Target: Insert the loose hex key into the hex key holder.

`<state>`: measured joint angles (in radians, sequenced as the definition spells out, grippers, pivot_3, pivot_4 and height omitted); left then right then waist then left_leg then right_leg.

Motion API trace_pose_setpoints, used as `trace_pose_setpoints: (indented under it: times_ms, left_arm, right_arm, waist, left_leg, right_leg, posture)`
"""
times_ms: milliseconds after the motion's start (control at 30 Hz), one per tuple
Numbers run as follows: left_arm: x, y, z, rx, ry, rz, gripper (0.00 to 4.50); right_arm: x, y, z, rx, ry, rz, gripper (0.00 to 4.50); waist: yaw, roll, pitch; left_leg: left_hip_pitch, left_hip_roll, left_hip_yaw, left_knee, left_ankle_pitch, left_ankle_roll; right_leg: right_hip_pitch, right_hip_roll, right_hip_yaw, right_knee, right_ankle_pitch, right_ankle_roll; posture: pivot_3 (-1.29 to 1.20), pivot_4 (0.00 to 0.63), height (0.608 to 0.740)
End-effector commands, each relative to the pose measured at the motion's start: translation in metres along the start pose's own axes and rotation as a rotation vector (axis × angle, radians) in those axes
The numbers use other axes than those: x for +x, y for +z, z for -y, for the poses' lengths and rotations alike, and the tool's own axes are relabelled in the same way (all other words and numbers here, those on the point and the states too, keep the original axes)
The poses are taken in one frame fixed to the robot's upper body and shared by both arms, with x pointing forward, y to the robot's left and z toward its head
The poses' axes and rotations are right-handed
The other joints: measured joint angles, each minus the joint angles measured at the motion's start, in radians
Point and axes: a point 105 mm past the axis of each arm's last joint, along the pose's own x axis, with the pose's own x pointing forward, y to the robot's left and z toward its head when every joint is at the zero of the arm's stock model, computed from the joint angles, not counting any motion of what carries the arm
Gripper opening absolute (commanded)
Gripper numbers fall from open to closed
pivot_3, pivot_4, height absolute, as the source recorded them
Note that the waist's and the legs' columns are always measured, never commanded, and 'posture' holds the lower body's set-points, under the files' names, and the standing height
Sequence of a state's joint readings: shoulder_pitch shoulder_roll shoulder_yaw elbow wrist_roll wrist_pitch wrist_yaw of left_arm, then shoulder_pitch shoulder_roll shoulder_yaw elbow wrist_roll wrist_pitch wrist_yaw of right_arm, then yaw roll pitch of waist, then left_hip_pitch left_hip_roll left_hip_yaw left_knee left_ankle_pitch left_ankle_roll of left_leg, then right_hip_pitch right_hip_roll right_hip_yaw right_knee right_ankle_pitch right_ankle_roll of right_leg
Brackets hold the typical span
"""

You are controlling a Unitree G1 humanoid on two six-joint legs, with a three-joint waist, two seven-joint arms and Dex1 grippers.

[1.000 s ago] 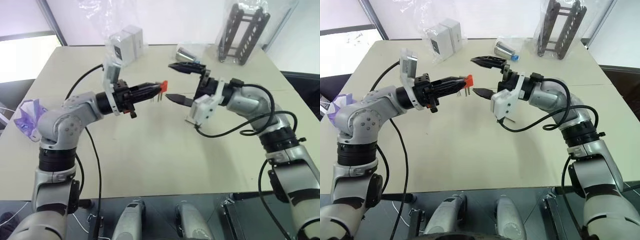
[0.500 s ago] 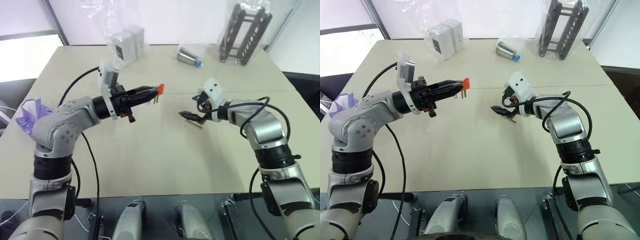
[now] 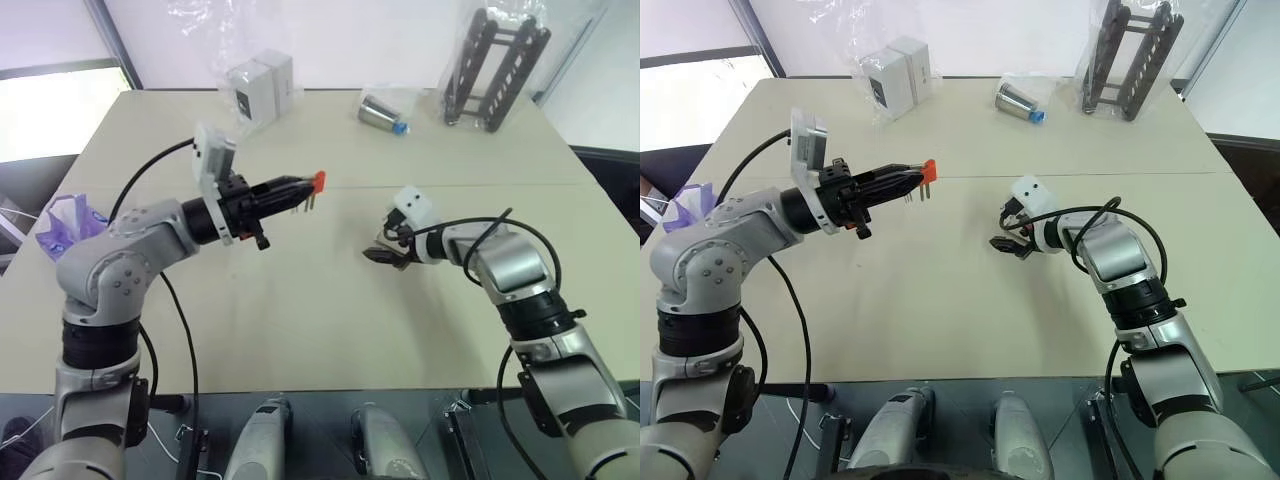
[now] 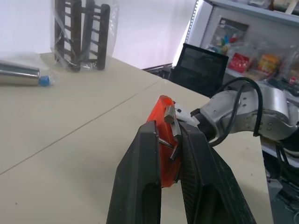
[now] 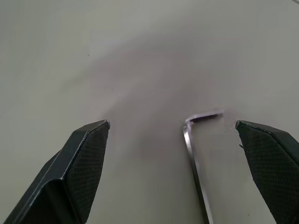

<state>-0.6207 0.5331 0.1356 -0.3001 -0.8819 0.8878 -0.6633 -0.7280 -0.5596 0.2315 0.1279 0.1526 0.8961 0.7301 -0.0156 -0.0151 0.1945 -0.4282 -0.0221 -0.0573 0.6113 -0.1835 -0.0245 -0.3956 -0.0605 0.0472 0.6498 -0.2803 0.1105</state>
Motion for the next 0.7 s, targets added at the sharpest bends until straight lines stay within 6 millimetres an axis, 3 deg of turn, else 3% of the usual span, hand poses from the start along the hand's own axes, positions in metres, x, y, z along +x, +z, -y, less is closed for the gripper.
trace_pose_setpoints:
  times_ms: [33,167,267,400,500,700]
  left_arm:
    - [-0.004,0.012,0.006,0.043,-0.003,0.035,0.12]
    - [-0.004,0.011,0.007,0.043,0.000,0.036,0.12]
    - [-0.004,0.011,0.007,0.043,0.003,0.037,0.12]
    - [-0.003,0.010,0.006,0.042,0.006,0.036,0.12]
    - [-0.003,0.010,0.006,0.042,0.007,0.036,0.12]
    - [-0.003,0.009,0.006,0.038,0.006,0.037,0.12]
  right_arm:
    - [0.000,0.003,0.003,-0.016,-0.010,0.014,4.48]
    - [0.002,-0.001,0.006,0.013,-0.008,0.004,4.48]
    - [0.005,-0.004,0.004,0.039,0.003,-0.004,3.68]
    - [0.010,-0.005,-0.001,0.053,0.019,-0.009,1.76]
    - [0.012,-0.003,-0.004,0.052,0.027,-0.006,0.08]
    - [0.010,0.012,-0.006,-0.047,-0.008,0.069,0.08]
  waist:
    - [0.000,0.000,0.000]
    - [-0.001,0.000,0.000]
    - [-0.001,0.000,0.000]
    - [-0.002,0.000,0.000]
    - [-0.004,0.000,0.000]
    - [-0.005,0.000,0.000]
  left_leg:
    - [0.000,0.000,0.000,0.000,0.000,0.000]
    - [0.000,0.000,0.000,0.000,0.000,0.000]
    - [0.000,0.000,0.000,0.000,0.000,0.000]
    - [0.000,0.000,0.000,0.000,0.000,0.000]
    - [0.000,0.001,0.000,0.000,0.000,0.000]
    - [0.000,0.001,0.000,0.000,0.000,0.000]
  right_leg:
    - [0.000,0.000,0.000,0.000,0.000,0.000]
    - [0.000,0.000,0.000,0.000,0.000,0.000]
    - [0.000,0.000,0.000,0.000,0.000,0.000]
    - [0.000,0.001,0.000,0.000,0.000,0.000]
    - [0.000,0.001,0.000,0.000,0.000,0.000]
    - [0.000,0.001,0.000,0.000,0.000,0.000]
  posture:
    - [0.00,0.150,0.740]
    - [0.00,0.150,0.740]
    - [0.00,0.150,0.740]
    - [0.00,0.150,0.740]
    - [0.00,0.150,0.740]
    - [0.00,0.150,0.740]
